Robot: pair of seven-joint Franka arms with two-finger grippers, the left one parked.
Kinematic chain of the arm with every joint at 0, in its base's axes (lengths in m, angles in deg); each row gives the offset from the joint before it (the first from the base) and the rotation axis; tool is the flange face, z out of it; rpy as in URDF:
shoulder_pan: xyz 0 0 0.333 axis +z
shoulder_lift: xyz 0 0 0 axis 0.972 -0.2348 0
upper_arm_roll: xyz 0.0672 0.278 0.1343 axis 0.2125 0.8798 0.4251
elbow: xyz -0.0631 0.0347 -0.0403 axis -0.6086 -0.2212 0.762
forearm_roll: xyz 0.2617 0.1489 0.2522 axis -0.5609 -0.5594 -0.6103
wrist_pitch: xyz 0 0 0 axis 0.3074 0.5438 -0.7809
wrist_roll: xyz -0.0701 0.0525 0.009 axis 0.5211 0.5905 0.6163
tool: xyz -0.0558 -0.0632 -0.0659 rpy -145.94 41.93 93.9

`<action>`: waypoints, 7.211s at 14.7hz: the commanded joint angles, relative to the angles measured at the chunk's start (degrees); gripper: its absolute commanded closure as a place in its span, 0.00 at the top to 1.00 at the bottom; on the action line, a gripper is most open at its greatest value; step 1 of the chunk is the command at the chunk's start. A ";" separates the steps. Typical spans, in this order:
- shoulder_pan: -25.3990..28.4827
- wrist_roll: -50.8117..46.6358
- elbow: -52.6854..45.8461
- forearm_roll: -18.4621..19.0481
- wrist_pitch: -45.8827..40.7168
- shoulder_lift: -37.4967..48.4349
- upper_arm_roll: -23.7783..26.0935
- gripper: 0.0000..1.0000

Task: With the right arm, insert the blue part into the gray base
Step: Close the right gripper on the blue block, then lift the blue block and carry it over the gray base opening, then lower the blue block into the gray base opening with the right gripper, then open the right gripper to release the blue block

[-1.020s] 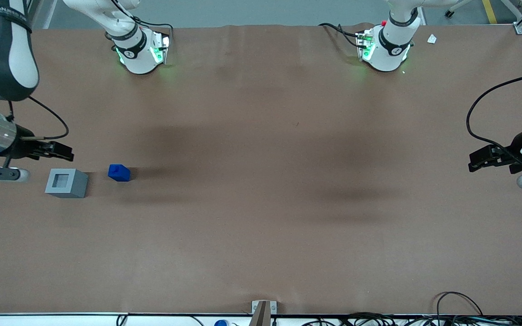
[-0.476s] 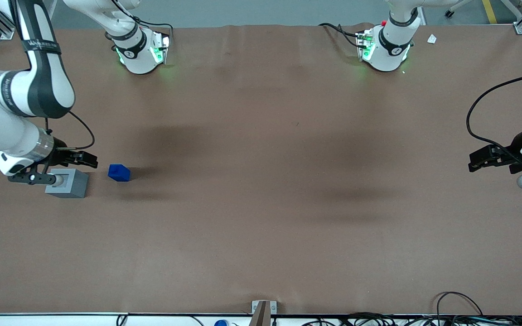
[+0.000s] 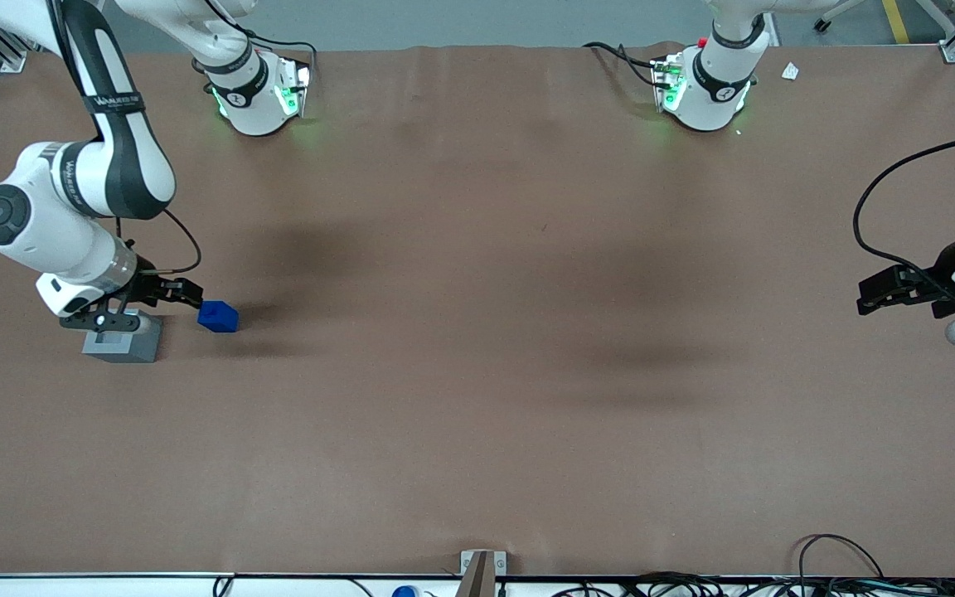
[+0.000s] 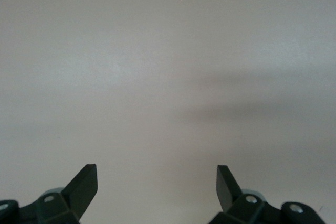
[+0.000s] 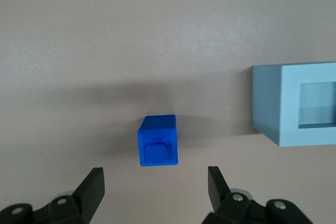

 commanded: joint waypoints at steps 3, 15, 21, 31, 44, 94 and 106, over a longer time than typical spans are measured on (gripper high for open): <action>1.25 -0.10 1.07 -0.65 4.46 -3.99 -0.09 0.83; 0.64 2.36 2.92 -0.65 11.32 -9.98 -0.09 0.50; -0.50 2.27 1.17 -0.65 8.78 -9.02 -0.27 0.08; -10.52 10.26 -17.73 -0.48 -10.28 -9.37 -0.27 0.04; -16.07 17.92 -18.35 -0.48 -10.56 -11.82 -0.27 0.04; -17.56 17.83 -20.73 -0.57 -9.33 -16.92 -0.27 1.00; -13.97 13.29 -37.95 -0.66 -40.61 -4.73 0.08 1.00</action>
